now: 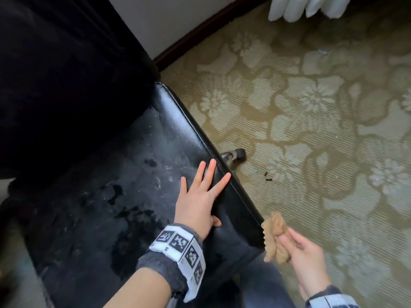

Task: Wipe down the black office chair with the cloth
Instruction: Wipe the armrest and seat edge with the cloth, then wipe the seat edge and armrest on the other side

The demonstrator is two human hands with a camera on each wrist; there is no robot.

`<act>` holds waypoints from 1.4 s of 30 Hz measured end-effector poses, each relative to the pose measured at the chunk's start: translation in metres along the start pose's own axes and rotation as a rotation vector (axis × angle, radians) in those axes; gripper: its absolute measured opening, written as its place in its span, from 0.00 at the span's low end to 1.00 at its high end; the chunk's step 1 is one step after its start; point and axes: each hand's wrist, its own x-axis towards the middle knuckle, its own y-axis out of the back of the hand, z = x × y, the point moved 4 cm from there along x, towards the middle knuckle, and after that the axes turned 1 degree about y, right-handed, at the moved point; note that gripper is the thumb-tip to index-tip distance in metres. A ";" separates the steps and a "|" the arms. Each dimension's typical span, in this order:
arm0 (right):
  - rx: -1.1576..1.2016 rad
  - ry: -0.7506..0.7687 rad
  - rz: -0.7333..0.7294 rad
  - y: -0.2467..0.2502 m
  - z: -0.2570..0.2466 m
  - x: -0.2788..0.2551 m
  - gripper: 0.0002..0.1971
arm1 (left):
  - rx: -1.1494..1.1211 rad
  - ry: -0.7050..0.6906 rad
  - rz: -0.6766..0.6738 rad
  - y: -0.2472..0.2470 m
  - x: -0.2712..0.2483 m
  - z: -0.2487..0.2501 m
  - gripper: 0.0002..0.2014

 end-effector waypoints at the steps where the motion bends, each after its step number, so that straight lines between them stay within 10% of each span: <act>1: -0.031 0.070 0.011 -0.004 -0.019 -0.002 0.19 | -0.025 -0.005 0.032 0.000 -0.004 -0.003 0.54; 7: -0.287 0.597 -0.209 -0.103 -0.124 -0.051 0.20 | -0.350 0.158 0.308 -0.012 -0.074 -0.060 0.45; 16: -0.756 1.126 -0.631 -0.303 -0.080 -0.144 0.22 | -0.911 0.591 0.516 -0.059 -0.171 -0.186 0.44; 25: -0.926 1.318 -0.867 -0.422 -0.027 -0.215 0.20 | -1.157 0.778 0.674 -0.089 -0.223 -0.264 0.30; 30: -1.452 1.491 -0.925 -0.437 0.000 -0.204 0.22 | -1.114 0.904 0.769 -0.111 -0.245 -0.282 0.33; 34: -1.267 1.223 -1.197 -0.420 -0.018 -0.186 0.24 | -0.825 0.782 0.960 -0.095 -0.238 -0.272 0.21; 42: -1.449 1.375 -1.073 -0.431 -0.094 -0.132 0.27 | -0.756 0.979 0.638 -0.084 -0.173 -0.252 0.30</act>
